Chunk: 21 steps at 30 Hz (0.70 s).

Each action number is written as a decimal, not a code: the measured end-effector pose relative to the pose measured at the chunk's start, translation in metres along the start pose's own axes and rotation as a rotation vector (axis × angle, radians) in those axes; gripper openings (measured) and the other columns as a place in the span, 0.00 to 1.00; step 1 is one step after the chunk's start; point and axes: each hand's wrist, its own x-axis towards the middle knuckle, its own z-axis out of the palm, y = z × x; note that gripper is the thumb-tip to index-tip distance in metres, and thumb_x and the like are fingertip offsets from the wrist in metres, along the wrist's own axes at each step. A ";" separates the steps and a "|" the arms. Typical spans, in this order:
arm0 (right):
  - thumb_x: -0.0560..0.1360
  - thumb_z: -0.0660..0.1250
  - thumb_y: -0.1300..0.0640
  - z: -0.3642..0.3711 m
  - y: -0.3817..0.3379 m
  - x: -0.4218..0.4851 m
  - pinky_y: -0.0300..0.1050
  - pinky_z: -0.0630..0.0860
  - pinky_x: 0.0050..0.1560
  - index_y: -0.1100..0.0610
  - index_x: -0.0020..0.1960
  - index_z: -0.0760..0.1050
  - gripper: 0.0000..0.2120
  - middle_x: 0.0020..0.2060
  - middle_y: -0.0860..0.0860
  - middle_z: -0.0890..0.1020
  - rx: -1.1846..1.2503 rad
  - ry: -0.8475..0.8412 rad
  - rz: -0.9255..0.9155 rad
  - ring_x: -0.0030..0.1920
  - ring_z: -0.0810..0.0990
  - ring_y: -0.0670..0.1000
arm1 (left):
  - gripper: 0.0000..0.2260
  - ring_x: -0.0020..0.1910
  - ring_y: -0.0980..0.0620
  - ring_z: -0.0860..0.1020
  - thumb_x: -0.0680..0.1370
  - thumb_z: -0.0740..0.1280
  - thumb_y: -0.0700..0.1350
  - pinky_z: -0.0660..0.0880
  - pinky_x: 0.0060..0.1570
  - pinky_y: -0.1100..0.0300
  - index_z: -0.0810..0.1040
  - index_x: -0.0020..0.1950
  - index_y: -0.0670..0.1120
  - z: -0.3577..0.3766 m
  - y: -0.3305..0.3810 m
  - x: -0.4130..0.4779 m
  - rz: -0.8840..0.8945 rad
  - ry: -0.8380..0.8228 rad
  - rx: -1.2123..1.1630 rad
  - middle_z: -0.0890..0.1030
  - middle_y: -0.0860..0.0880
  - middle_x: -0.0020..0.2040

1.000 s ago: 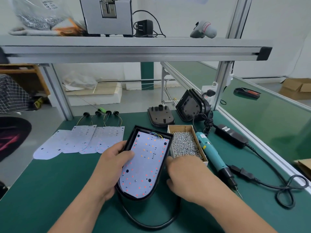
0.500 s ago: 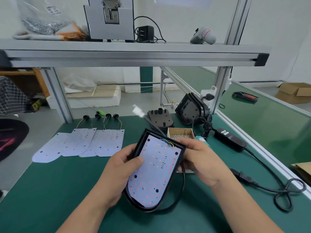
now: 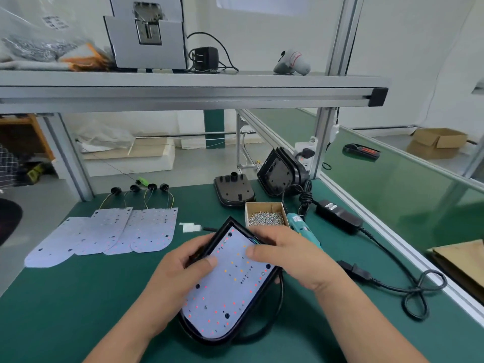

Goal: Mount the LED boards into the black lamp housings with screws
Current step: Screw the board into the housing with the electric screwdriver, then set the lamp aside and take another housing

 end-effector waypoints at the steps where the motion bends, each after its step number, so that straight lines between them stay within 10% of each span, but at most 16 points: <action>1: 0.76 0.69 0.50 -0.002 -0.003 -0.001 0.53 0.82 0.38 0.43 0.60 0.83 0.14 0.49 0.49 0.87 -0.002 0.009 0.001 0.45 0.83 0.51 | 0.19 0.66 0.46 0.83 0.79 0.70 0.55 0.82 0.60 0.55 0.83 0.70 0.55 0.000 0.000 -0.001 -0.002 -0.008 -0.098 0.85 0.48 0.67; 3: 0.75 0.70 0.49 -0.011 -0.008 -0.004 0.45 0.77 0.31 0.41 0.60 0.84 0.14 0.45 0.47 0.85 0.016 0.049 -0.004 0.40 0.80 0.48 | 0.26 0.68 0.45 0.82 0.79 0.66 0.65 0.81 0.61 0.52 0.81 0.72 0.52 0.001 0.000 0.001 -0.044 0.081 -0.247 0.84 0.46 0.69; 9: 0.75 0.74 0.51 -0.061 -0.008 -0.042 0.75 0.77 0.51 0.52 0.65 0.83 0.19 0.57 0.60 0.87 0.221 0.289 -0.109 0.51 0.83 0.61 | 0.27 0.45 0.43 0.84 0.82 0.60 0.65 0.83 0.40 0.49 0.80 0.70 0.47 -0.007 -0.011 0.010 -0.147 0.225 -0.111 0.86 0.40 0.56; 14: 0.72 0.75 0.56 -0.126 0.001 -0.108 0.52 0.82 0.44 0.57 0.61 0.85 0.17 0.53 0.59 0.88 0.305 0.588 -0.166 0.47 0.86 0.59 | 0.22 0.32 0.45 0.80 0.85 0.60 0.60 0.79 0.30 0.51 0.82 0.65 0.45 -0.011 -0.021 0.021 -0.213 0.240 -0.034 0.87 0.41 0.46; 21: 0.81 0.68 0.57 -0.215 0.027 -0.209 0.43 0.77 0.28 0.55 0.51 0.85 0.07 0.40 0.52 0.85 0.344 1.040 -0.145 0.33 0.81 0.53 | 0.21 0.29 0.45 0.79 0.89 0.53 0.57 0.79 0.30 0.49 0.82 0.62 0.46 -0.019 -0.031 0.032 -0.323 0.266 -0.001 0.87 0.42 0.42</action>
